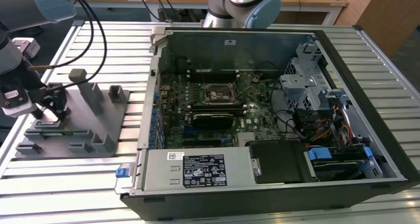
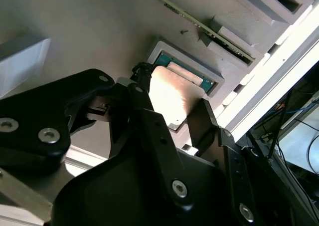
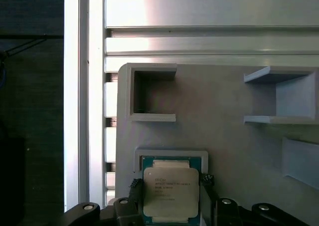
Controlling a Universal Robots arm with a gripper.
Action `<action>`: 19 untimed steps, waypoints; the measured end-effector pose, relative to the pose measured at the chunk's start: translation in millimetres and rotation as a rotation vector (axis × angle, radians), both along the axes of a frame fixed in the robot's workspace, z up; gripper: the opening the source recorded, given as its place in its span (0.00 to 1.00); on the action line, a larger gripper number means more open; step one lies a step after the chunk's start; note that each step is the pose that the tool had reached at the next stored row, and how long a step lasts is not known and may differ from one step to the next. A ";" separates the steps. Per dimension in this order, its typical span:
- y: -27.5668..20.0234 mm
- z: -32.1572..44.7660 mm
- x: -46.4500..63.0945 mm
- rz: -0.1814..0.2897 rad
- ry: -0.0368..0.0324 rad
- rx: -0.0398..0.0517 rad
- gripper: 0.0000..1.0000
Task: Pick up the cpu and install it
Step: 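Pick up the cpu and move it towards the insertion slot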
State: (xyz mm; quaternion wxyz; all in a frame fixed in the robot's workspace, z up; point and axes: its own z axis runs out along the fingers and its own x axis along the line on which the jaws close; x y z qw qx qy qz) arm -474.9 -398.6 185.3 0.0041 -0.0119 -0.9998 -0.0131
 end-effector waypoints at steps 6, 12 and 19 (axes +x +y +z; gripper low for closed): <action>0.0 6.4 0.0 0.000 -0.0001 0.0001 0.54; 0.0 8.0 0.0 0.000 -0.0001 0.0001 0.54; 0.1 9.9 0.0 0.000 -0.0001 0.0001 0.54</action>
